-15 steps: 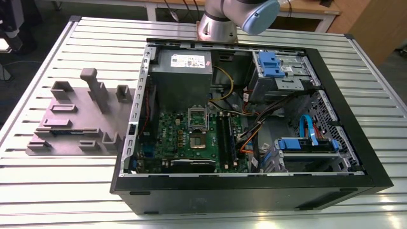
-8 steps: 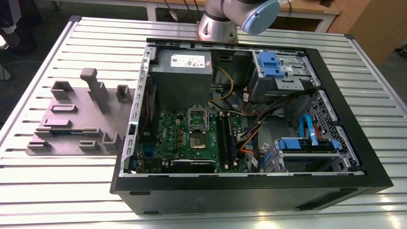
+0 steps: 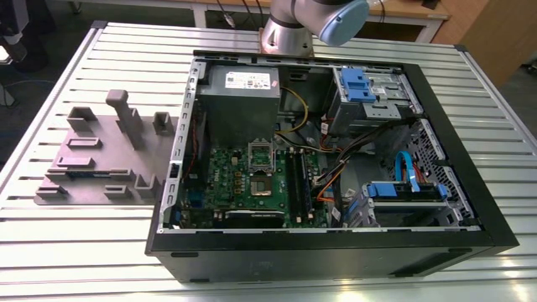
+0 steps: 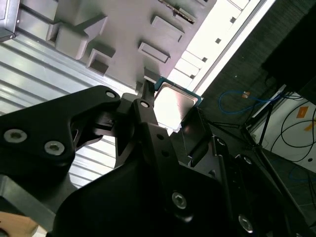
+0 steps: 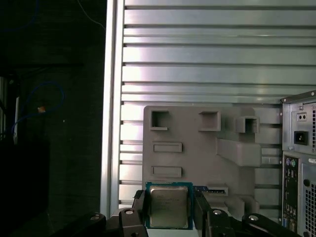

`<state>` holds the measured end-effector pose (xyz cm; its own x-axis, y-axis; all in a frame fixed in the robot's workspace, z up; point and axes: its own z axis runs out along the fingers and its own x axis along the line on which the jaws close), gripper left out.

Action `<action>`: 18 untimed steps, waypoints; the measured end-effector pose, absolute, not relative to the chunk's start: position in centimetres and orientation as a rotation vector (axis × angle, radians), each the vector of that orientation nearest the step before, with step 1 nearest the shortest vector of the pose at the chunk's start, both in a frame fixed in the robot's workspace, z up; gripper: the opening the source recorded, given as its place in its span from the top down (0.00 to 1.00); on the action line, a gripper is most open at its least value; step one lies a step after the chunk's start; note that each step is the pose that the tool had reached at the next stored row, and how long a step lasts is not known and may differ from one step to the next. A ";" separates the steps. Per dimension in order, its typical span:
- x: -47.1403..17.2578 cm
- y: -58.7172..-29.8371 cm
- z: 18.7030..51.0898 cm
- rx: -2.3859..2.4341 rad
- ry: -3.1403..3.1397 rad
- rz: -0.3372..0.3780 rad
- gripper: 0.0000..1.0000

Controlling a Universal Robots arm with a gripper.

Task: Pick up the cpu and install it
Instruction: 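Pick up the cpu and move it towards the insertion slot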

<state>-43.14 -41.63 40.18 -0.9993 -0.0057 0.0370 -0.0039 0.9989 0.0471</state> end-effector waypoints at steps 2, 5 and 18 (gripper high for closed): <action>-43.0 -41.6 40.2 0.007 -3.104 -0.073 0.53; -42.9 -41.6 40.2 0.007 -3.104 -0.073 0.53; -42.3 -41.6 40.2 0.007 -3.104 -0.073 0.53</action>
<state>-42.31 -41.63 40.18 -0.9993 -0.0056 0.0370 -0.0038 0.9989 0.0471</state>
